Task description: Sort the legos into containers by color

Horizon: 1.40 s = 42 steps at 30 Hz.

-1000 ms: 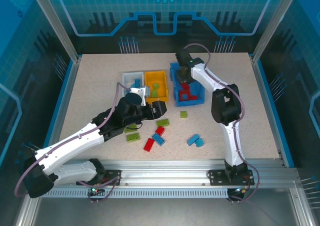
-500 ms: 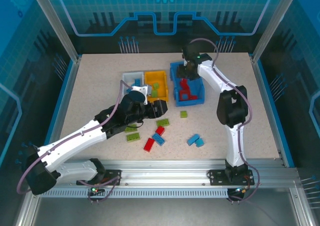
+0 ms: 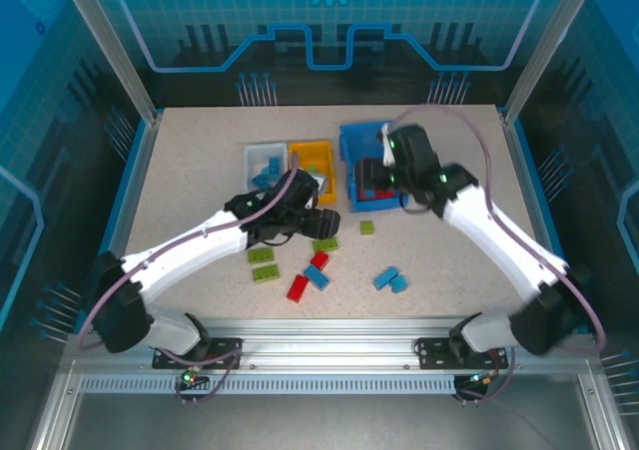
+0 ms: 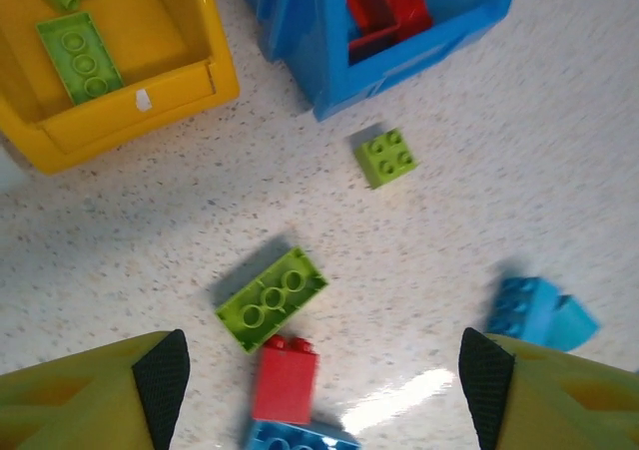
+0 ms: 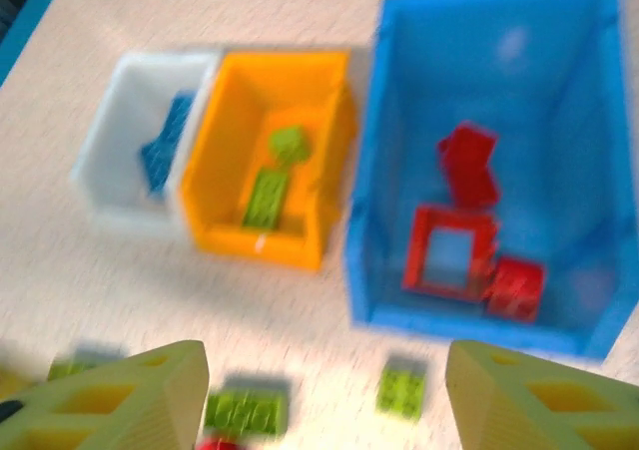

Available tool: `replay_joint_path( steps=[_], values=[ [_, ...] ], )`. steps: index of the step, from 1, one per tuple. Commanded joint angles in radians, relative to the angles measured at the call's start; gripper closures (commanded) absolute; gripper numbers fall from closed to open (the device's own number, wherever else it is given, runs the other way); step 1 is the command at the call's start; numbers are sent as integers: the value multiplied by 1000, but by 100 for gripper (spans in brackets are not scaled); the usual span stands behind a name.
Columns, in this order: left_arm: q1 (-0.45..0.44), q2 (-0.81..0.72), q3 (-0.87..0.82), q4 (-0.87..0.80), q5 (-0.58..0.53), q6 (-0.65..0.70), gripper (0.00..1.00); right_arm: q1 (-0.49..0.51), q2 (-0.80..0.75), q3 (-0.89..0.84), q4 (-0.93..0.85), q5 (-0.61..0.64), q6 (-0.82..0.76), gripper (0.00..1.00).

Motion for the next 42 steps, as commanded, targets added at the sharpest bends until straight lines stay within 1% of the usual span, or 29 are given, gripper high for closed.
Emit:
replay_joint_path(
  steps=[1,5,8,13,18,23,26,30,32,35,39,42],
  values=[
    [11,105,77,-98,52,252,23,72,-172,-201,118,-57,62,29],
    [12,249,140,-111,28,386,22,145,-414,-422,168,-88,175,23],
    [12,334,182,-114,35,438,22,186,-561,-533,194,-98,258,20],
    [11,424,235,-146,81,461,22,204,-698,-580,107,-70,319,18],
    [-2,475,229,-149,80,468,23,205,-712,-564,73,-65,320,18],
    [-12,509,196,-121,43,451,27,206,-682,-563,101,-79,325,19],
    [-12,526,181,-91,20,432,34,207,-674,-562,114,-84,327,19],
    [-13,535,167,-46,-4,418,50,207,-671,-564,113,-84,325,19],
    [-13,542,163,-36,-25,411,54,206,-675,-565,107,-82,327,19],
    [-13,531,157,-12,-41,402,64,207,-683,-570,105,-77,327,20],
    [-7,452,150,15,-94,369,69,206,-682,-566,110,-77,317,20],
    [37,366,180,8,-82,311,70,207,-656,-550,134,-85,288,20]
  ],
)
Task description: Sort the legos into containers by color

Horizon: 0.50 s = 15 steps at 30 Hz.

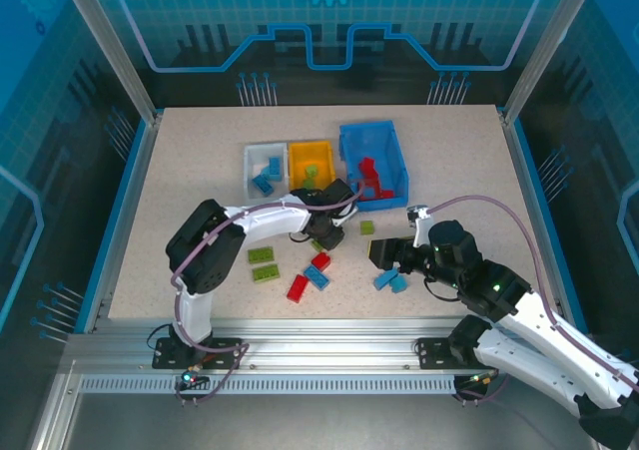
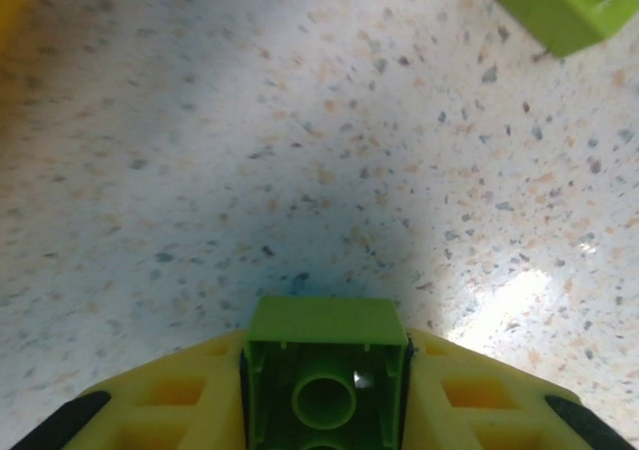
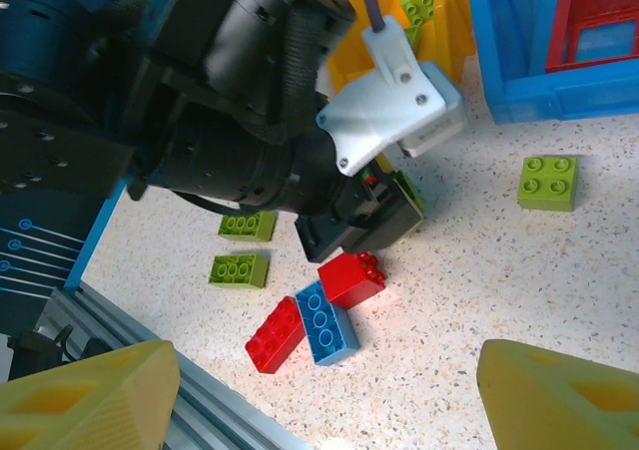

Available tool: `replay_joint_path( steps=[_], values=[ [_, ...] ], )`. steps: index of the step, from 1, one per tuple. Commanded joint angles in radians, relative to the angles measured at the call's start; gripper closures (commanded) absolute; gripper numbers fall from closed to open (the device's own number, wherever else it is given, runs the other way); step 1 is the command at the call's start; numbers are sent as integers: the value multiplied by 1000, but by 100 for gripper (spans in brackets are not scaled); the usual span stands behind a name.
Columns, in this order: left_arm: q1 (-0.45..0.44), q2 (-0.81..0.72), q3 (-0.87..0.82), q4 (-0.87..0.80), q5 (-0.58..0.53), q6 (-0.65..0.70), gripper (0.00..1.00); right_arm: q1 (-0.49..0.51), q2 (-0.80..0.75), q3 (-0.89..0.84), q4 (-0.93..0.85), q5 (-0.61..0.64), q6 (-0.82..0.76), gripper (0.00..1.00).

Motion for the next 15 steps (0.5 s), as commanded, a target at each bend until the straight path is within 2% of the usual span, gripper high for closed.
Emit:
replay_joint_path(
  steps=[1,7,15],
  values=[
    [61,-140,40,12,-15,-92,70,10,28,29,48,-20,-36,20],
    [219,-183,157,20,138,-229,71,10,160,123,150,-54,-129,19],
    [334,8,377,42,226,-353,73,-6,302,257,191,-58,-170,19]
  ],
)
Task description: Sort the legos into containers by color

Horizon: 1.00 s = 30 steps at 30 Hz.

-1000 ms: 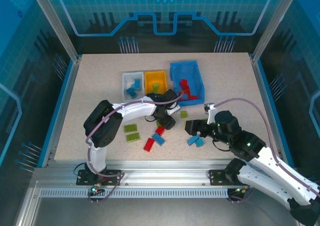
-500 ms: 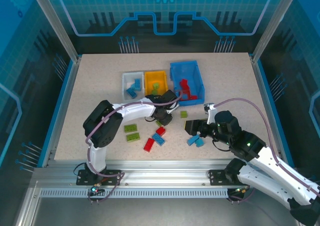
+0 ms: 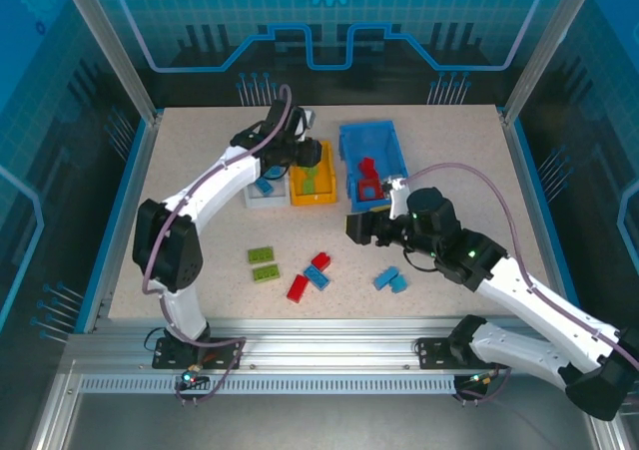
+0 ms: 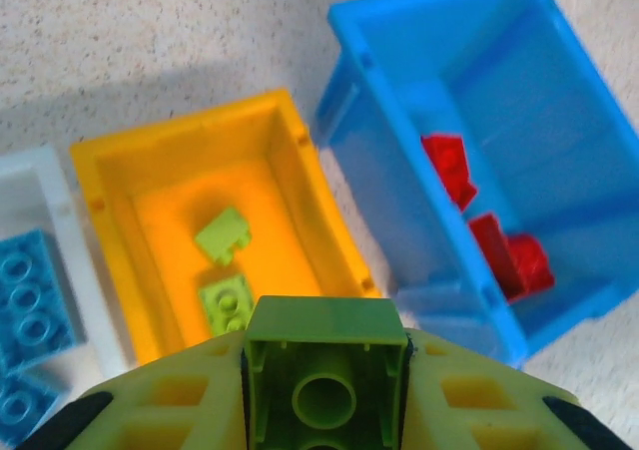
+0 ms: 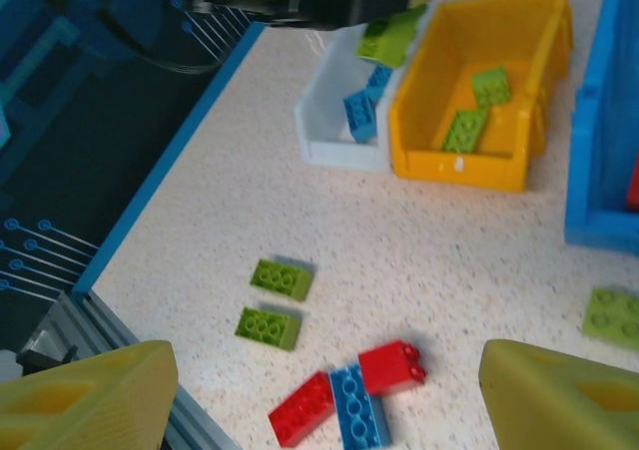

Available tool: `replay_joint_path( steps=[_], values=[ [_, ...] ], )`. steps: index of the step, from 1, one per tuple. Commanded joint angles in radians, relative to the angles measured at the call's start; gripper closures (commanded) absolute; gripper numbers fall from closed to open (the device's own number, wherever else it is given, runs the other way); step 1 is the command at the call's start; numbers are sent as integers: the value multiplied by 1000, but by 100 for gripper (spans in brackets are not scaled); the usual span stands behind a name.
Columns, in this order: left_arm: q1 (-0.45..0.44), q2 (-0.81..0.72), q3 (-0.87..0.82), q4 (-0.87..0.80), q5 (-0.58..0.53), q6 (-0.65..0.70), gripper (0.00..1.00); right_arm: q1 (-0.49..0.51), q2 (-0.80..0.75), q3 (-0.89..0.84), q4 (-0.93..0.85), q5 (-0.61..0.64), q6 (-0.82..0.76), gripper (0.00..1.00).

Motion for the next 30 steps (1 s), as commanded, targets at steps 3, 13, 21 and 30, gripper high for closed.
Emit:
replay_joint_path(
  steps=[3,13,21,30],
  values=[
    [53,176,123,8,115,-139,73,-7,29,46,54,-27,-28,20],
    [79,301,131,48,179,-233,71,-16,10,9,59,-30,-5,20],
    [78,263,71,74,199,-253,48,-16,29,14,50,-38,0,19],
    [78,73,18,81,199,-270,47,-16,39,53,-35,1,-28,20]
  ],
)
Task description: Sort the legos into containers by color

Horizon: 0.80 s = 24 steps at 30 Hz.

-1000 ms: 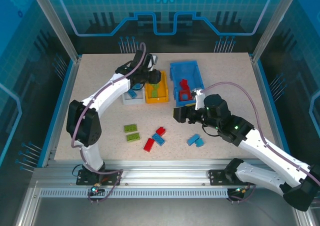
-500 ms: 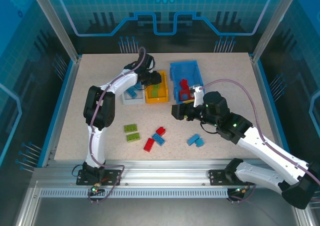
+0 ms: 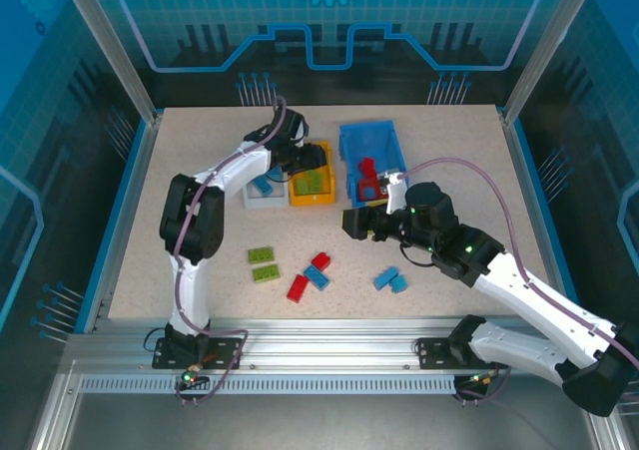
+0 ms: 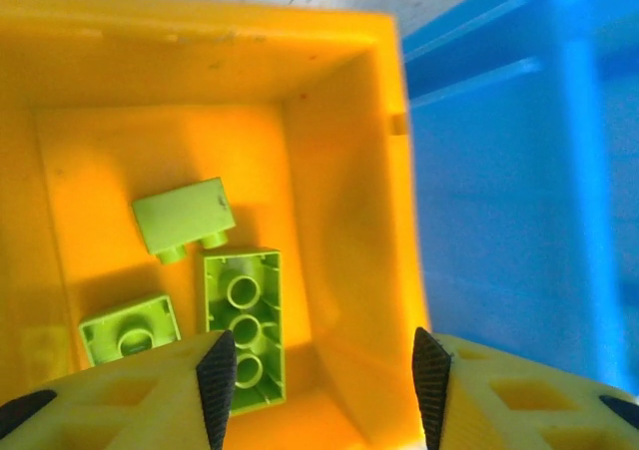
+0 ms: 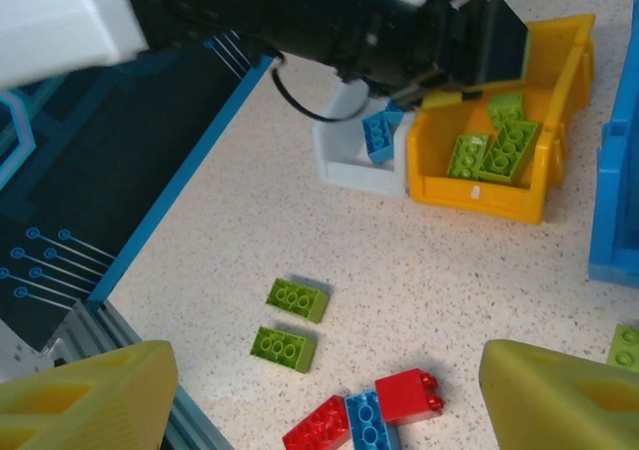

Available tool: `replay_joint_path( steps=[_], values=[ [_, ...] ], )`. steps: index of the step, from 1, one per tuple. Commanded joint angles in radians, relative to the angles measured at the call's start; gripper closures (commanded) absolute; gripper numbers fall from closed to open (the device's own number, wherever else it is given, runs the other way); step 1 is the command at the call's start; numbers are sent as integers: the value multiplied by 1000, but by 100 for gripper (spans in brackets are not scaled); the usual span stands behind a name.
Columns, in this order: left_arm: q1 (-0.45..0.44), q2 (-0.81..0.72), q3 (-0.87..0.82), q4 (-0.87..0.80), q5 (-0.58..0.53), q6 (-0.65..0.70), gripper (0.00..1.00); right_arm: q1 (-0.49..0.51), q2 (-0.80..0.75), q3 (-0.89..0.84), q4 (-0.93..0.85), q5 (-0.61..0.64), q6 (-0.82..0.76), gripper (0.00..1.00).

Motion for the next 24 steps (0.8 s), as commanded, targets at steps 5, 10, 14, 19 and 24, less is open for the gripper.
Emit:
replay_joint_path(
  steps=[5,10,14,19,24],
  values=[
    [-4,-367,-155,48,31,-70,45,39,81,87,-217,126,-62,24],
    [-39,-662,-410,60,38,-120,43,150,233,112,-322,205,-88,23],
    [-82,-922,-626,22,15,-176,42,196,393,145,-360,205,-81,20],
    [-119,-1196,-857,-19,11,-276,39,225,602,218,-339,158,-42,18],
    [-127,-1350,-976,-101,9,-313,38,234,756,279,-295,129,60,17]
  ],
)
